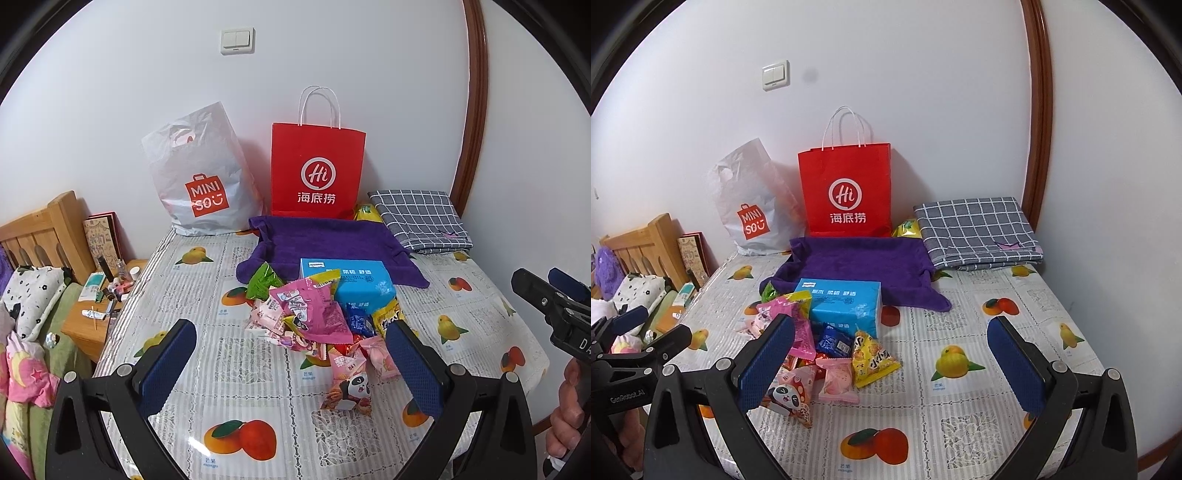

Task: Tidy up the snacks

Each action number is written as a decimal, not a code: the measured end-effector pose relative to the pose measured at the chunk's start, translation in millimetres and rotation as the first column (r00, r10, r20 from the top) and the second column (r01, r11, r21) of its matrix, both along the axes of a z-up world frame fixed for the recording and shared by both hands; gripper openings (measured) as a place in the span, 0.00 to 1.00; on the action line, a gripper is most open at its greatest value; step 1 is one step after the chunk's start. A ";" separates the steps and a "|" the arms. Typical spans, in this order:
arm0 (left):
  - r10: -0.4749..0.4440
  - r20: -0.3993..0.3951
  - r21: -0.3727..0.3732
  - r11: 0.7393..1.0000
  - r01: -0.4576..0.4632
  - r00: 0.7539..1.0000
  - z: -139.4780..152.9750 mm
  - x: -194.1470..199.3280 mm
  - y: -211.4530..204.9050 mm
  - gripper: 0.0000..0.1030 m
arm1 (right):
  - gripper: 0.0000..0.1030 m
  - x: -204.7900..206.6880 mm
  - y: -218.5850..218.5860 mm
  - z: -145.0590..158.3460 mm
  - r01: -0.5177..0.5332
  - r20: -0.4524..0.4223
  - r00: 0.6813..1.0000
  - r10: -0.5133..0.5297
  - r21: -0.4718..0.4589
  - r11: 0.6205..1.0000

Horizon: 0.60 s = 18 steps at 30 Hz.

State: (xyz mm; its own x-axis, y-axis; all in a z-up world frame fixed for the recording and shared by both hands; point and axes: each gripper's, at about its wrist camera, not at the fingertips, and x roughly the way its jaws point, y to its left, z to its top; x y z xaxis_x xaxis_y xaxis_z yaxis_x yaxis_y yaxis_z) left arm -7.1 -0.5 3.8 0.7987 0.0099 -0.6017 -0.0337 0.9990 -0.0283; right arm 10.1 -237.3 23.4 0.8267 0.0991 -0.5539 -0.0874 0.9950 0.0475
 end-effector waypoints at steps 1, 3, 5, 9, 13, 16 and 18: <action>0.000 0.001 0.001 1.000 0.000 1.000 0.2 0.2 -0.1 1.00 | 1.00 0.0 -0.5 0.2 -0.001 0.001 1.000 0.001 0.003 1.000; 0.000 0.002 0.003 1.000 0.000 1.000 1.0 0.3 -0.2 1.00 | 1.00 -0.3 0.7 0.4 -0.007 0.002 1.000 0.007 0.006 1.000; 0.000 0.006 0.001 1.000 0.000 1.000 1.8 0.3 -0.4 1.00 | 1.00 -0.3 1.6 0.6 -0.007 0.003 1.000 0.007 0.005 1.000; -0.002 0.009 -0.003 1.000 0.002 1.000 3.6 -0.4 2.2 1.00 | 1.00 -0.6 2.2 0.1 -0.010 0.001 1.000 0.010 0.004 1.000; 0.000 0.017 -0.005 1.000 0.000 1.000 4.7 -2.3 3.1 1.00 | 1.00 -0.9 2.7 0.0 -0.010 0.003 1.000 0.010 0.005 1.000; 0.000 0.017 -0.006 1.000 0.000 1.000 4.8 -2.7 3.5 1.00 | 1.00 0.1 2.5 0.1 -0.010 0.002 1.000 0.010 0.010 1.000; 0.001 0.019 -0.004 1.000 -0.001 1.000 4.7 -3.4 3.4 1.00 | 1.00 0.3 2.9 0.5 -0.011 0.004 1.000 0.011 0.010 1.000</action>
